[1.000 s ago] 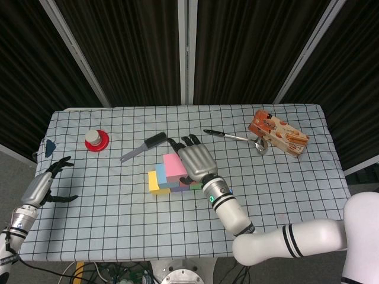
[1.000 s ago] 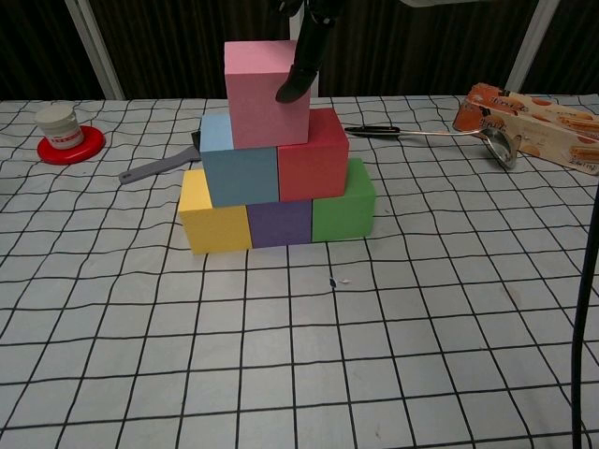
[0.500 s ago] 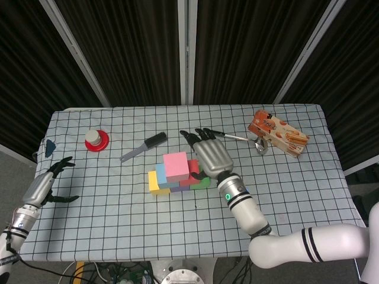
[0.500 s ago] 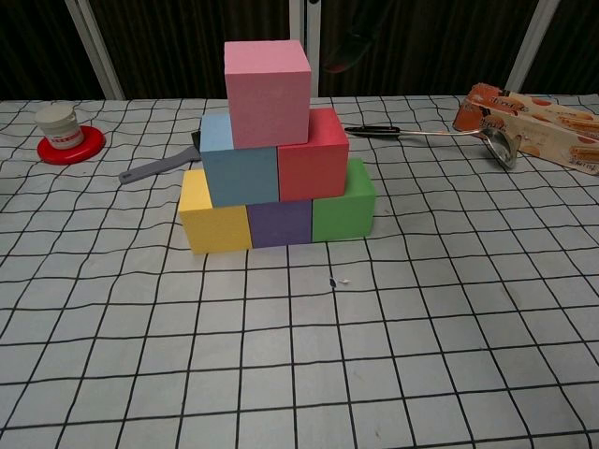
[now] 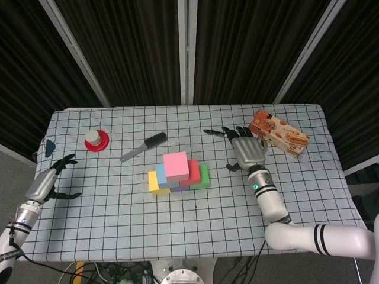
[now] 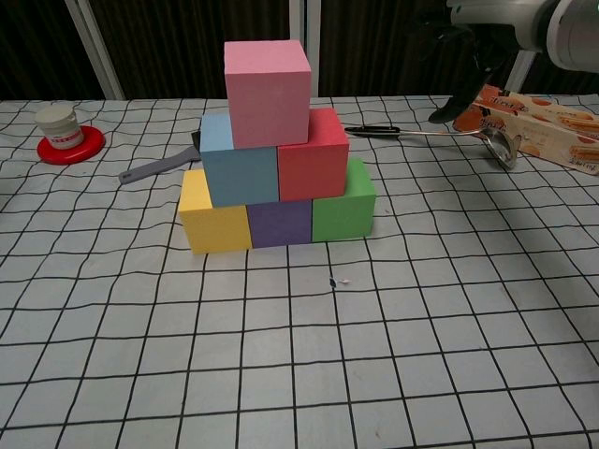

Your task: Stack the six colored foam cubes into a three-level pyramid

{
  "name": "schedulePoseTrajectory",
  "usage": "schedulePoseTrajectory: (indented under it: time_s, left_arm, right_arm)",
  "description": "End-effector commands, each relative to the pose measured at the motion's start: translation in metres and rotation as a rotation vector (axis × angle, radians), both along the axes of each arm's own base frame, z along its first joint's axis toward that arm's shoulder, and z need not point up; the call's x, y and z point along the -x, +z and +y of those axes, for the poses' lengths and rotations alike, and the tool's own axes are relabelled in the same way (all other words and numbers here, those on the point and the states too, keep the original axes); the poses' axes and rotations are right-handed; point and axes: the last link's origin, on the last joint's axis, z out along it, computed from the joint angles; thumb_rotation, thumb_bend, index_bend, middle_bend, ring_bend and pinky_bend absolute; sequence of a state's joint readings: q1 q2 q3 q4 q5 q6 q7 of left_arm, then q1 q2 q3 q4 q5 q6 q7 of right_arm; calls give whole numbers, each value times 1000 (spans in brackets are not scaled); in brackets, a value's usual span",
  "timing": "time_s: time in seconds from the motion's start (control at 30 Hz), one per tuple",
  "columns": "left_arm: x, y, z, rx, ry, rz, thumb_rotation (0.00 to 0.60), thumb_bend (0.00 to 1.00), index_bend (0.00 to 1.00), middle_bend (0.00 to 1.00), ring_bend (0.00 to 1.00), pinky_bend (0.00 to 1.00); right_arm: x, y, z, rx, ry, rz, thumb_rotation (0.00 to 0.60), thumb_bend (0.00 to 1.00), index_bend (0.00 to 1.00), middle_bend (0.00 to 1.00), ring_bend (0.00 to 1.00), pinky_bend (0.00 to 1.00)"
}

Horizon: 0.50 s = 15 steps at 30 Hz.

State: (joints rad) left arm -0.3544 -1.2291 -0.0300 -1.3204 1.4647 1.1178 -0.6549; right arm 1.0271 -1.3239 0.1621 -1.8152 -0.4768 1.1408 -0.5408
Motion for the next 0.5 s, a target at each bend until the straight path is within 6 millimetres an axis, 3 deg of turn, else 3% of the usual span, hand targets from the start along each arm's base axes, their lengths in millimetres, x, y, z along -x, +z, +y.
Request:
schedulePoseTrajectory:
  time_s: [0.03,0.1,0.13,0.17,0.2,0.23,0.27,0.5]
  left_arm:
    - [0,0,0,0,0,0,600,11,75,166,85,199]
    - [0,0,0,0,0,0,600,11,75,166,85,199]
    - [-16,37,50,-107,-42,11,600,11,75,166,85,199]
    - [-16,40,59,-55,-4,16,600,11,75,166,85,199]
    - [3,3,9,61,48,17,600,11,74,166,85,199]
    - [7,-5,-12,32,33,23,600,11,74,166,85,199]
    - [10,-9,-18,4,22,26,600,11,74,166,85,199]
    - [12,-10,-3,-8,22,17,600,11,74,166,85,199]
  right_arm:
    - [26,-29,1,-45,-19,8,600,118,0,76,0,0]
    - [32,-40,-1,-55,-18,6,600,118,0,38,0,0]
    - [34,-44,-2,-56,-16,0,600,118,0,18,0,0]
    - [34,-49,-3,-55,-10,-12,600,118,0,7,0,0]
    - [35,-52,-3,-53,-4,-20,600,118,0,1,0,0]
    - [35,-55,-3,-51,4,-28,600,116,0,0,0,0]
    - [35,-58,-4,-48,16,-37,600,113,0,0,0,0]
    - [36,-75,-5,-69,34,-37,600,0,0,0,0,0]
